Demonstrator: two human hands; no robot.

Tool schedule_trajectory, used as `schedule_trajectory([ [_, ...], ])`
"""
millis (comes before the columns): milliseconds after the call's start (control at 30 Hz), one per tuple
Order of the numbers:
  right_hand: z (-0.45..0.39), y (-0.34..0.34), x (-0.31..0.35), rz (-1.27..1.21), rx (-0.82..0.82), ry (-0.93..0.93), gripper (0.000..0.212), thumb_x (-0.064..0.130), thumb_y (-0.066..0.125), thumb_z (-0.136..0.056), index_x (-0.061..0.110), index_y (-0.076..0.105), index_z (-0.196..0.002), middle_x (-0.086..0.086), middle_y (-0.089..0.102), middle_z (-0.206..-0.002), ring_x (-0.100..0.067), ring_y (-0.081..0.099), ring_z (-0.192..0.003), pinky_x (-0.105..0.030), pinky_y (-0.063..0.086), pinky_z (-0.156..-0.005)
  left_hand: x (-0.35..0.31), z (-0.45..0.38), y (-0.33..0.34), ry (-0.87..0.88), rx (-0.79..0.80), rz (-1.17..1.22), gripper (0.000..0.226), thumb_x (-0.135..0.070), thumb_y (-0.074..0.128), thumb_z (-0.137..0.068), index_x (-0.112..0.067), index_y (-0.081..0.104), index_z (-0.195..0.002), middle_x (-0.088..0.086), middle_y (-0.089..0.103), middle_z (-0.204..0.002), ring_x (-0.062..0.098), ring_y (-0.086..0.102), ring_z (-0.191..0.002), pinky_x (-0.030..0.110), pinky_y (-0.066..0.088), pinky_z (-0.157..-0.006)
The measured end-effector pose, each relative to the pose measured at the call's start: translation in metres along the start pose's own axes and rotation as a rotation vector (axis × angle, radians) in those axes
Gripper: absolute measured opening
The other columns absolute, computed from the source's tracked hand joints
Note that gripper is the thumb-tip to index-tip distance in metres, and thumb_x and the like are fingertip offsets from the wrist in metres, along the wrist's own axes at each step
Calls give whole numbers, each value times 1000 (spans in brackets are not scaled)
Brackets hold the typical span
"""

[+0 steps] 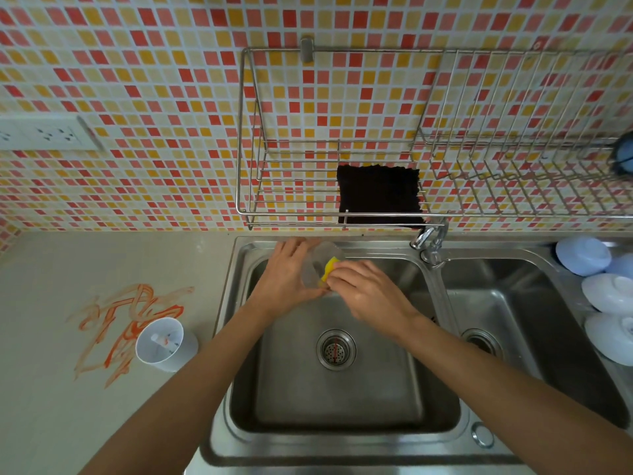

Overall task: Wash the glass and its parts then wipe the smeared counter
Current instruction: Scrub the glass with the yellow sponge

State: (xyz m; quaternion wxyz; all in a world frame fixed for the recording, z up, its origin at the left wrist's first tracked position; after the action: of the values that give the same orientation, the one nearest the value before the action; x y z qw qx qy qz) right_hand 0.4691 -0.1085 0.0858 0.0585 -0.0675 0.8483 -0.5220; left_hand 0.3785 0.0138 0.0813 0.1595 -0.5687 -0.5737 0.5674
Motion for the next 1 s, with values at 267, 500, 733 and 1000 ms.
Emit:
schedule_trajectory([
  [267,-9,-8,3,141,-20,-127,28,10,46,-90,11,72,-99,-2,72,-105,-19,64,-106,-36,49,-86,-7,10,5,126,190,-19,84,-41,81,-66,-20,44,-138,-5,48,-131,12,41,-120,24,35,-104],
  [500,5,10,28,-200,47,244,35,-3,58,-76,17,75,-99,6,74,-95,-20,60,-83,-33,51,-74,6,21,1,85,155,-44,81,-43,79,-64,-20,48,-135,-3,51,-128,17,44,-118,21,32,-99],
  [733,-2,-46,18,-660,-149,752,21,8,63,-89,19,75,-102,10,74,-94,0,63,-82,-7,44,-72,23,41,-11,-89,76,90,87,-56,74,-61,-20,46,-135,-3,50,-130,17,44,-120,39,40,-104],
  [1000,-93,-126,-16,-650,-556,803,19,13,60,-93,15,72,-107,10,70,-96,1,63,-85,-5,45,-76,19,46,-29,-144,0,123,89,-54,82,-62,-20,45,-136,-6,48,-134,9,40,-121,22,29,-102],
])
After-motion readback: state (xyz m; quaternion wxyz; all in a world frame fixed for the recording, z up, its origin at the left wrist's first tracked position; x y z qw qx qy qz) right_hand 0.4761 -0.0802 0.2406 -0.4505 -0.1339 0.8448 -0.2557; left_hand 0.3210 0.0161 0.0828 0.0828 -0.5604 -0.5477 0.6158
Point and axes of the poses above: each hand's wrist, its own z-axis away from the middle knuckle, its own y-axis out of the palm, x = y × z, the point moved 5 cm from there along -z, towards the middle knuckle
